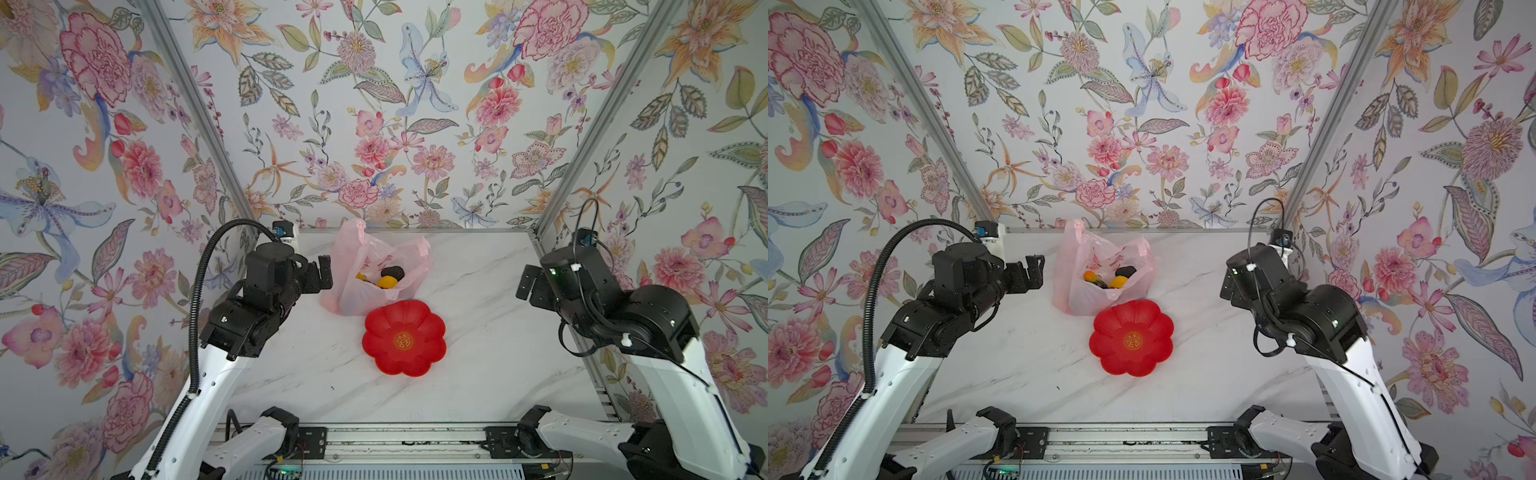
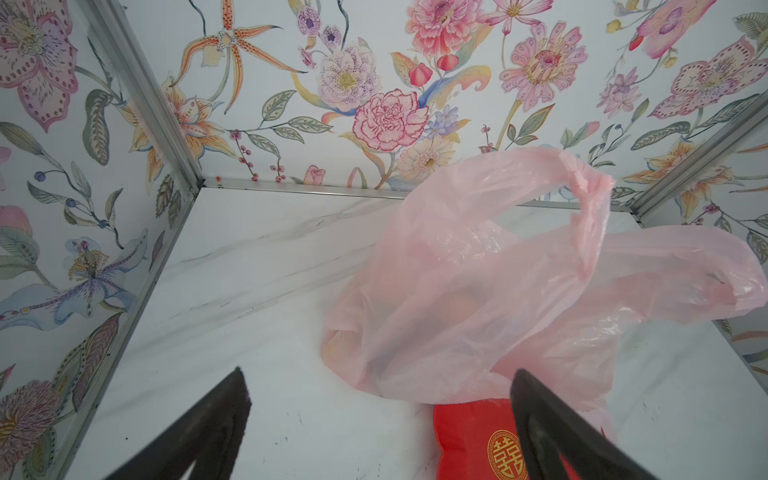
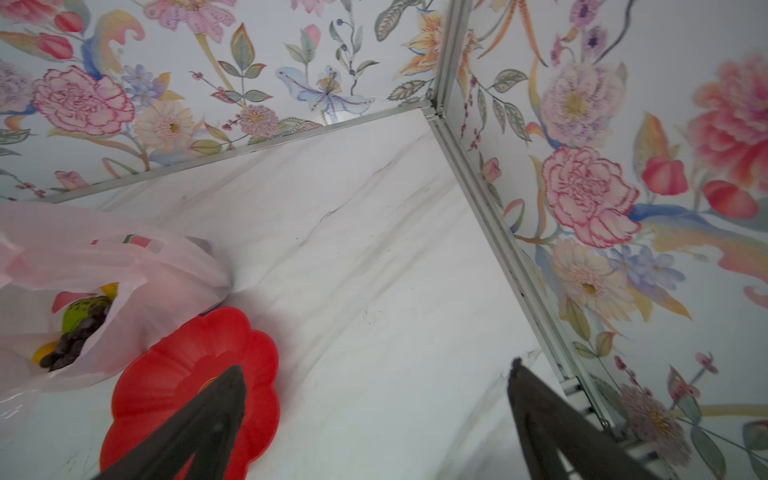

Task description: Place the fruits into the plastic bag

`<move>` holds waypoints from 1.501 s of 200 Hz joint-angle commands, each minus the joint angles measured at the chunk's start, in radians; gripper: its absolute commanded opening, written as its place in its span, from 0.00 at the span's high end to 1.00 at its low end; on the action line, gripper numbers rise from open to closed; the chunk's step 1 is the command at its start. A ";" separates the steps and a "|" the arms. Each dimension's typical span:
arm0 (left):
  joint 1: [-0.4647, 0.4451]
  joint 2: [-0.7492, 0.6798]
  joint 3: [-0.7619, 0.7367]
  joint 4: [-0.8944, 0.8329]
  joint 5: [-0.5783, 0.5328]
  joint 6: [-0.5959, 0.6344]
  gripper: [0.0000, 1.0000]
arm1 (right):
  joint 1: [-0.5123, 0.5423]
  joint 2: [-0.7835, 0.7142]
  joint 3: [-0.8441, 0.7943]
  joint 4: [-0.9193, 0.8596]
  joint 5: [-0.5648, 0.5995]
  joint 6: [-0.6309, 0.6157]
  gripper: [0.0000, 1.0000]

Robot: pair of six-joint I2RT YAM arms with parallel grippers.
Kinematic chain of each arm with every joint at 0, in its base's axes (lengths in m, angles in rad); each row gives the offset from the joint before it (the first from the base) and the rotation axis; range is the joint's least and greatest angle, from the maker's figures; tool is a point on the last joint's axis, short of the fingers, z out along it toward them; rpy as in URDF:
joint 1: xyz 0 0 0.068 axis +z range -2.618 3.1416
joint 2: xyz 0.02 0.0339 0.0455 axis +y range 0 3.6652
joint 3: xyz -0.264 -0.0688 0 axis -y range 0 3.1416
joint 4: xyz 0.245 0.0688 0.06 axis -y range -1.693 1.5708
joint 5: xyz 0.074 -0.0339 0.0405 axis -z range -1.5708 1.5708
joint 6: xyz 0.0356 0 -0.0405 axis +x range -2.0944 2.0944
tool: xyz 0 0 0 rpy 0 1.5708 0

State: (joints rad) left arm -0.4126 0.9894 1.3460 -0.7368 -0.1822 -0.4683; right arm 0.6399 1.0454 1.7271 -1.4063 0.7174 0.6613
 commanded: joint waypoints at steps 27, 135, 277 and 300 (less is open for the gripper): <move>-0.002 -0.164 -0.180 0.079 -0.214 -0.005 0.01 | -0.076 -0.228 -0.333 0.441 0.085 -0.275 0.01; 0.000 -0.625 -0.824 0.688 -0.572 0.367 0.01 | -0.120 -0.684 -1.431 1.823 -0.228 -0.915 0.01; 0.094 -0.558 -1.076 0.851 -0.631 0.280 0.01 | -0.521 -0.410 -1.654 2.061 -0.621 -0.783 0.01; 0.142 -0.522 -1.082 0.875 -0.594 0.263 0.01 | -0.560 -0.325 -1.661 2.138 -0.659 -0.771 0.01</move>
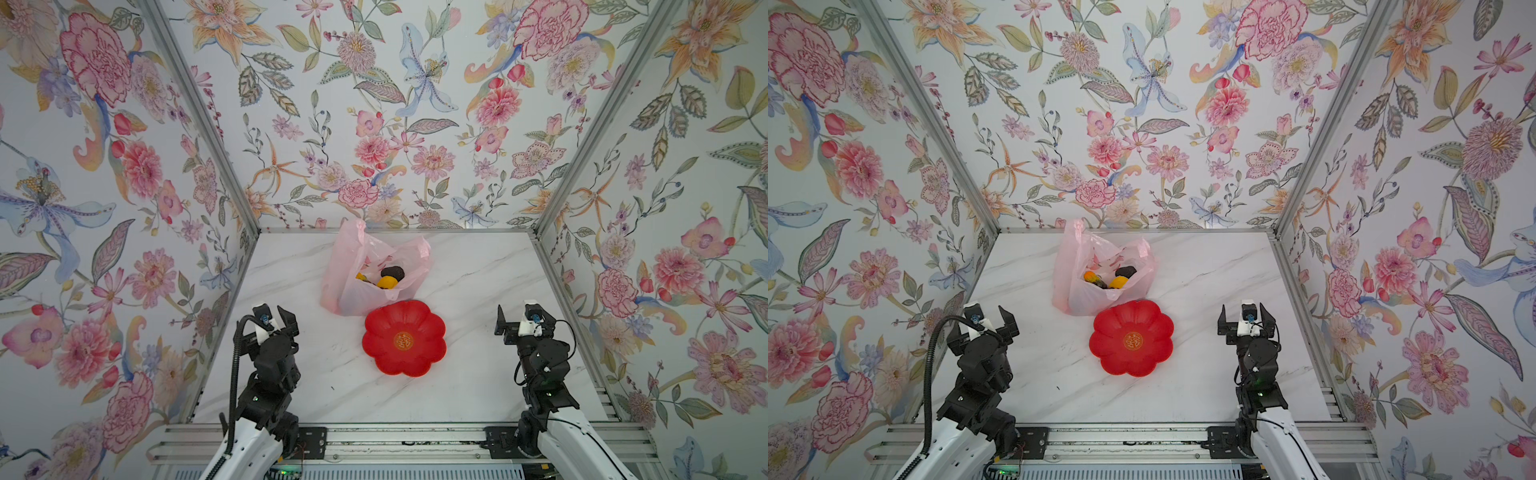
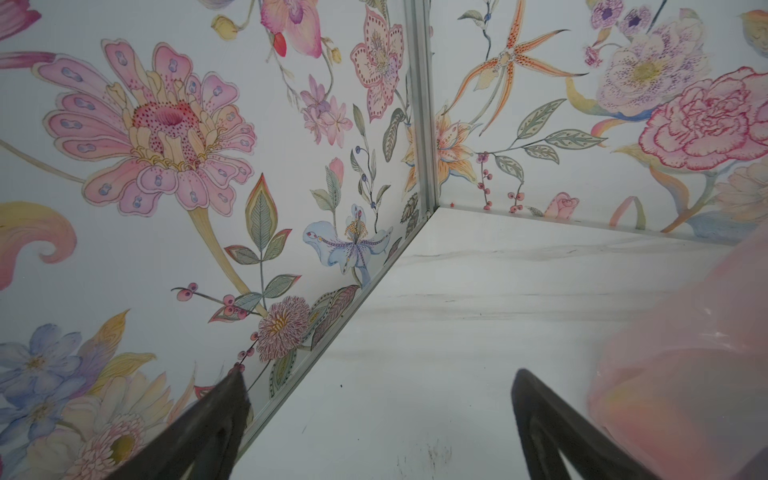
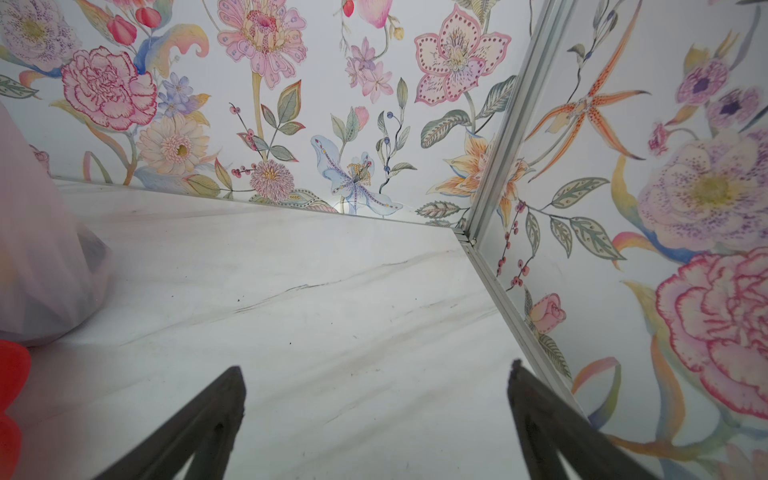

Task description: Place the fruits into the plastic bag

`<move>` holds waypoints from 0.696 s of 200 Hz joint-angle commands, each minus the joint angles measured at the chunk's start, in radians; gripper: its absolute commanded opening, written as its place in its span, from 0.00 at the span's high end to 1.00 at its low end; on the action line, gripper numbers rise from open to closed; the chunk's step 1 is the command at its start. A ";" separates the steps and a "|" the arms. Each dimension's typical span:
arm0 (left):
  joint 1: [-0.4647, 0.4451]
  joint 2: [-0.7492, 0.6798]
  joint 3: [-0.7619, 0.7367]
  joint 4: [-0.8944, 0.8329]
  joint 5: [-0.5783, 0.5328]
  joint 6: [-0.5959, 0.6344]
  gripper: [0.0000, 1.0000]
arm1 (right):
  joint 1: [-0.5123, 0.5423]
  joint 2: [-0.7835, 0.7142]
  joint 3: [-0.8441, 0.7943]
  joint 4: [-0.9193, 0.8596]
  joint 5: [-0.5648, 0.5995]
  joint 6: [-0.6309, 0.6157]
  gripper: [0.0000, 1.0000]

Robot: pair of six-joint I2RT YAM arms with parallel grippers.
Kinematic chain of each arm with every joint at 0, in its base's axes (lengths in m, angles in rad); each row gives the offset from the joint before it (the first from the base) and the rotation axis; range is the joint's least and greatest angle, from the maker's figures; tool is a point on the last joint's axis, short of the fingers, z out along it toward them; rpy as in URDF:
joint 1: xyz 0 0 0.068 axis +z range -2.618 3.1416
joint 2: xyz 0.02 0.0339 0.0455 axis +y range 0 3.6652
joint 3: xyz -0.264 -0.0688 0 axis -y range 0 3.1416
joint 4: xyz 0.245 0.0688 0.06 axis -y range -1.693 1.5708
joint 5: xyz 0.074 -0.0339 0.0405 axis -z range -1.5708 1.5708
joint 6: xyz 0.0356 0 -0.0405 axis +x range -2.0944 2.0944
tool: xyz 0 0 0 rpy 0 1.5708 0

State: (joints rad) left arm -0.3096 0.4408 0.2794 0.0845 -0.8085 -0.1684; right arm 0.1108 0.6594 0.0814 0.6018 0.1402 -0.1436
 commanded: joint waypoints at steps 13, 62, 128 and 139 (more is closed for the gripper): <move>0.055 0.050 -0.016 0.069 0.057 -0.036 0.01 | -0.049 0.117 -0.021 0.177 -0.099 0.043 0.01; 0.112 0.142 -0.016 0.140 0.140 -0.012 0.01 | -0.063 0.354 -0.017 0.383 -0.131 0.062 0.01; 0.183 0.276 -0.013 0.267 0.268 0.019 0.01 | -0.076 0.586 0.007 0.569 -0.177 0.068 0.01; 0.196 0.306 -0.013 0.297 0.296 0.028 0.01 | -0.077 0.611 0.012 0.589 -0.179 0.070 0.01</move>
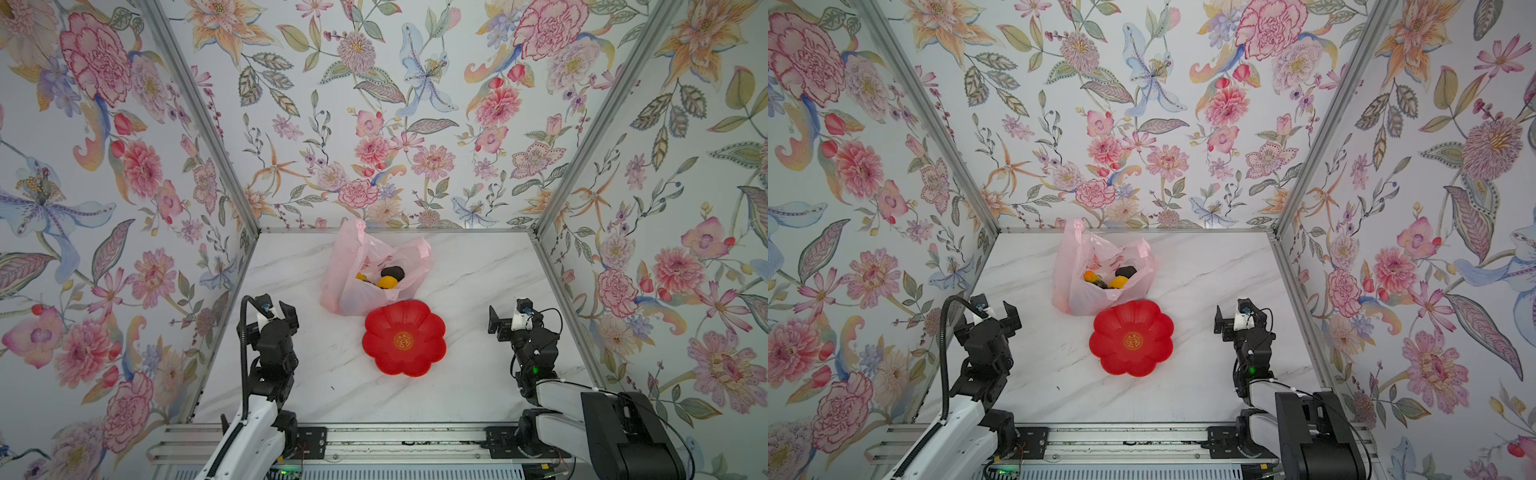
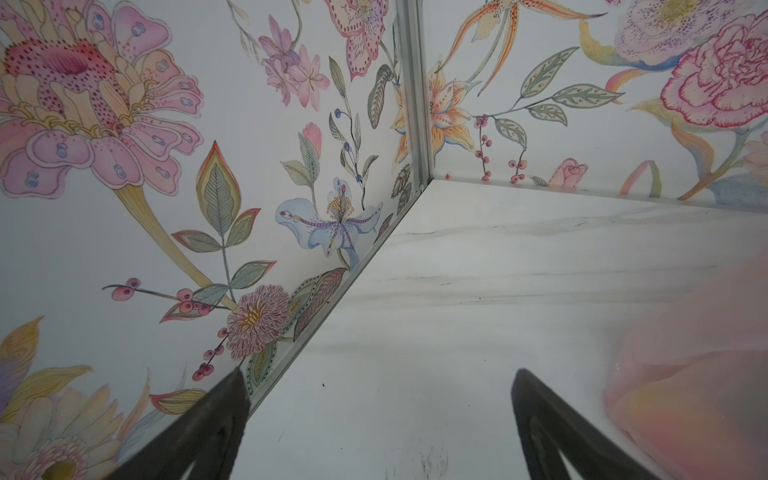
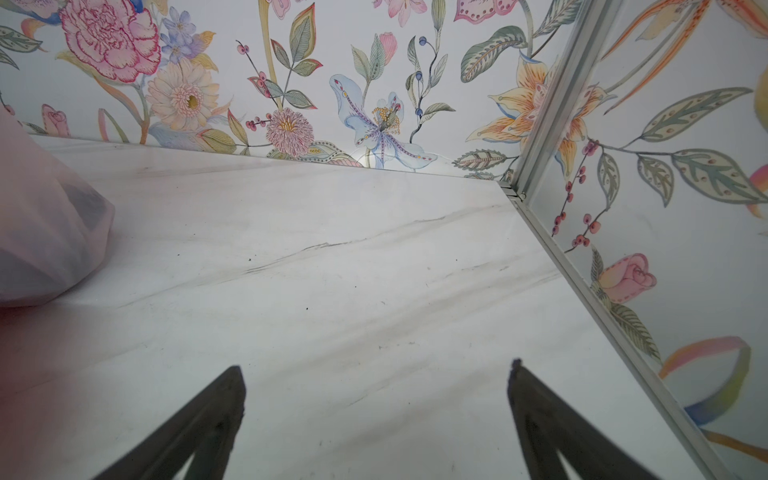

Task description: Place the fruits into the plastic bag

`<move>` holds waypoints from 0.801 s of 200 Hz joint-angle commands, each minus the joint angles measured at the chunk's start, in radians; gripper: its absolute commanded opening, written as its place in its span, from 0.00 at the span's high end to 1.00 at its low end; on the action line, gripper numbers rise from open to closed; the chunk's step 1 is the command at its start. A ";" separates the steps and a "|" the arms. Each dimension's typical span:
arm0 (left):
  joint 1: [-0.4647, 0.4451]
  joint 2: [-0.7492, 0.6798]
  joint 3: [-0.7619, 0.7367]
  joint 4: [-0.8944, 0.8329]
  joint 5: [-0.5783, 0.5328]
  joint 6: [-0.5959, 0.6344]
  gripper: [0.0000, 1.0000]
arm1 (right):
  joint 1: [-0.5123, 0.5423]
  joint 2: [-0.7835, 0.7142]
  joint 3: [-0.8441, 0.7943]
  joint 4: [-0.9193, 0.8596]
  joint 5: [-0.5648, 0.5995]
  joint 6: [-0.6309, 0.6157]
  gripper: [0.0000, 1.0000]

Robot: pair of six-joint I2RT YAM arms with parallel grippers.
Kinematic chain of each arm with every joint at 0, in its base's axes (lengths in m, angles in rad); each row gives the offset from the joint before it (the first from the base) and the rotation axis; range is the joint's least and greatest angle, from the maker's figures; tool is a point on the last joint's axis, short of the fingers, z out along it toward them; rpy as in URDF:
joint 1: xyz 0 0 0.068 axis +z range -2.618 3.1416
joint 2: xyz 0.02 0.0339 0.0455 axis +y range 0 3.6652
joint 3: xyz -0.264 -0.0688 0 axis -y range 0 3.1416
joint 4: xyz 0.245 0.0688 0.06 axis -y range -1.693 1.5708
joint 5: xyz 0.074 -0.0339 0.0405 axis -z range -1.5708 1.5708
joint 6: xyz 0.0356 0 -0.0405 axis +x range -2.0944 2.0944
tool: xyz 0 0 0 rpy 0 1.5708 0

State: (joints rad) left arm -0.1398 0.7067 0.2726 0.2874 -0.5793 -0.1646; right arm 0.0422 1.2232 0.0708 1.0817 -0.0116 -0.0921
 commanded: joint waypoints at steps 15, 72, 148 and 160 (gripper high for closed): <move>0.041 0.090 -0.006 0.143 0.091 0.024 0.01 | -0.011 0.073 0.034 0.120 -0.036 0.022 0.01; 0.060 0.334 0.001 0.356 0.146 0.014 0.01 | -0.020 0.149 0.056 0.162 -0.060 0.021 0.01; 0.069 0.582 0.020 0.577 0.226 0.020 0.01 | -0.031 0.212 0.081 0.177 -0.072 0.025 0.01; 0.070 0.617 0.024 0.609 0.246 0.024 0.01 | -0.031 0.226 0.086 0.178 -0.072 0.025 0.01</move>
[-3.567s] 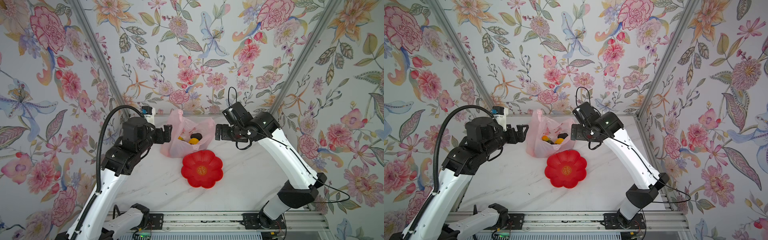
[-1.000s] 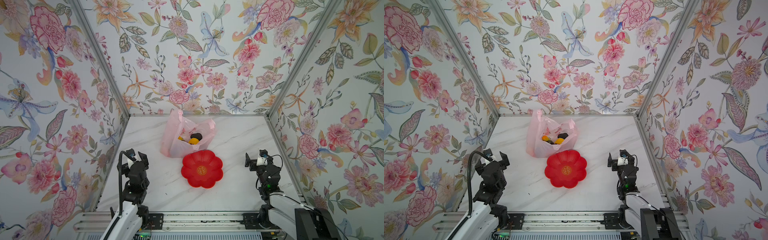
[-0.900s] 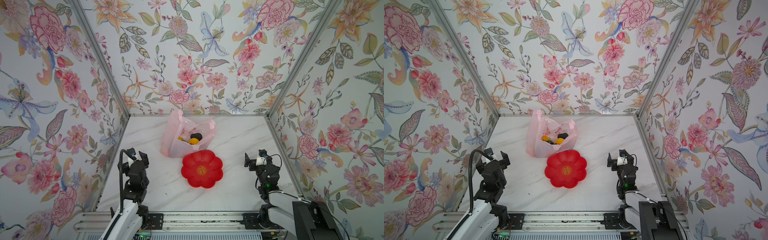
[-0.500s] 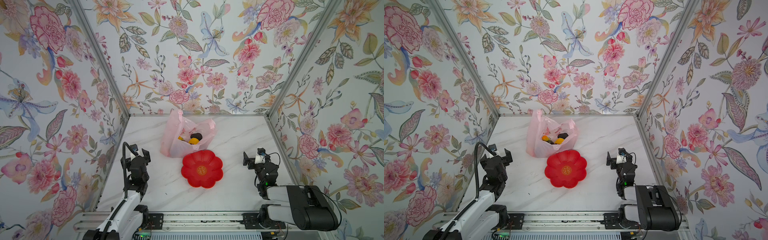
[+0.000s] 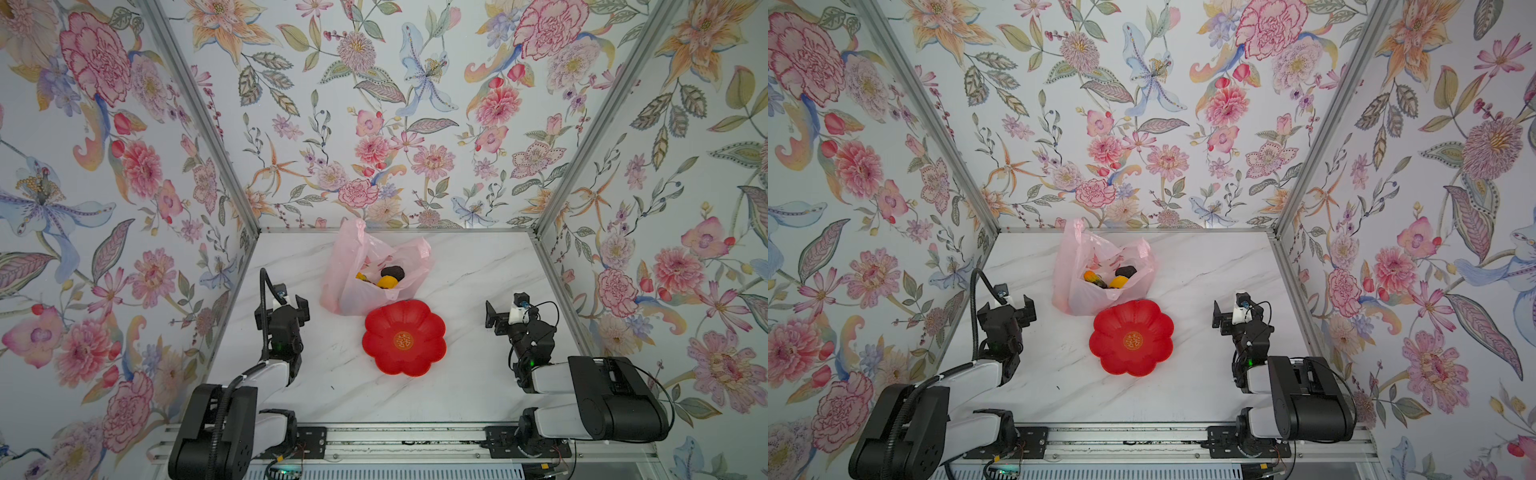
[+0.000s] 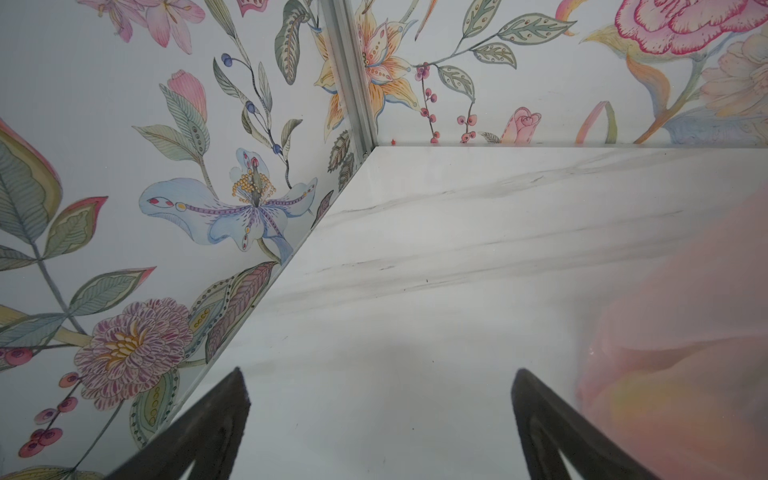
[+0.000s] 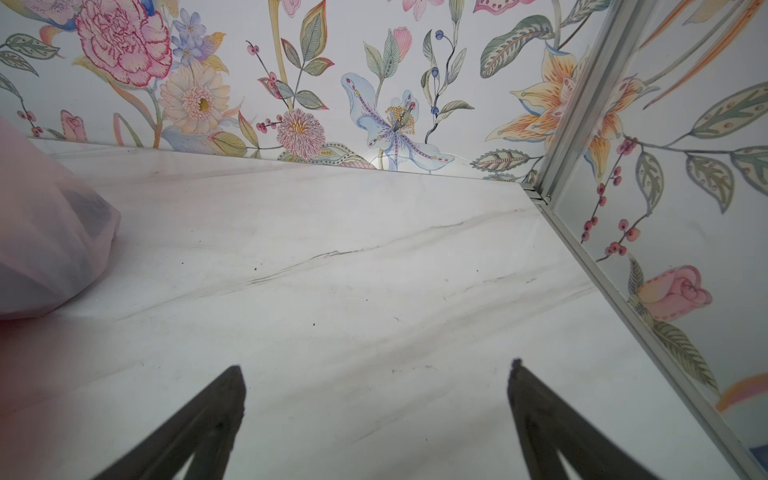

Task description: Place the fruits into the plastic bag

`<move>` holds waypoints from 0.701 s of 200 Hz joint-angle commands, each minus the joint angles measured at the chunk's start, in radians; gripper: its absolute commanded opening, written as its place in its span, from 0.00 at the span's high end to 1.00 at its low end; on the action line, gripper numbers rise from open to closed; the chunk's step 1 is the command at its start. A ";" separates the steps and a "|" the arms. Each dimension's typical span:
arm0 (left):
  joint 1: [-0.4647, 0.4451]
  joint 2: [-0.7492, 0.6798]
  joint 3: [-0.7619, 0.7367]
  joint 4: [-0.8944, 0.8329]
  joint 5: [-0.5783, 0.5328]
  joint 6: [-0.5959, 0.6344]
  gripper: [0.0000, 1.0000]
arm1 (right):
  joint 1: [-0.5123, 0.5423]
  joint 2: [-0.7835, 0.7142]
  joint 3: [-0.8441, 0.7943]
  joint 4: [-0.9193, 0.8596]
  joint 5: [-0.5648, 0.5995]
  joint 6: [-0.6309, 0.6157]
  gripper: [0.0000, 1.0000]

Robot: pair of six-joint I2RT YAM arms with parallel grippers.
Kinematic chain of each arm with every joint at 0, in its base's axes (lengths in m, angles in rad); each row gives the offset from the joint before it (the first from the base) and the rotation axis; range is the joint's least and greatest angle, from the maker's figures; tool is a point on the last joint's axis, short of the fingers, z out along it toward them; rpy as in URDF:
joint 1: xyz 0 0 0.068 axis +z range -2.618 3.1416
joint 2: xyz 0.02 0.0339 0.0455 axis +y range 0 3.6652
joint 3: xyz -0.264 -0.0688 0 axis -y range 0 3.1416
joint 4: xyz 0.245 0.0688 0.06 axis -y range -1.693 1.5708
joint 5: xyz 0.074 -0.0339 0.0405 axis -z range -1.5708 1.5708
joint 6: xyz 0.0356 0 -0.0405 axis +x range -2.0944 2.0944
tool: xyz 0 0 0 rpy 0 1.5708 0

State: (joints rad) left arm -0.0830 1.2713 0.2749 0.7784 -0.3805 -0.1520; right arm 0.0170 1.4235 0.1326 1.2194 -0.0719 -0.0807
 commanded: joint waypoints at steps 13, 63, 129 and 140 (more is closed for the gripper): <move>0.014 0.074 0.032 0.137 0.068 0.020 0.01 | -0.007 0.043 0.032 0.046 -0.013 0.013 0.01; 0.023 0.144 0.076 0.179 0.134 0.069 0.01 | -0.006 0.094 0.053 0.052 -0.019 0.012 0.01; 0.036 0.218 0.075 0.270 0.183 0.097 0.01 | -0.008 0.114 0.072 0.036 -0.033 0.009 0.01; 0.035 0.215 0.068 0.281 0.184 0.097 0.01 | -0.009 0.114 0.073 0.034 -0.038 0.006 0.01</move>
State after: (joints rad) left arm -0.0570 1.4719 0.3328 0.9855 -0.2203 -0.0765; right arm 0.0170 1.5314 0.1902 1.2510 -0.0914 -0.0807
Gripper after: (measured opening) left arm 0.992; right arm 0.989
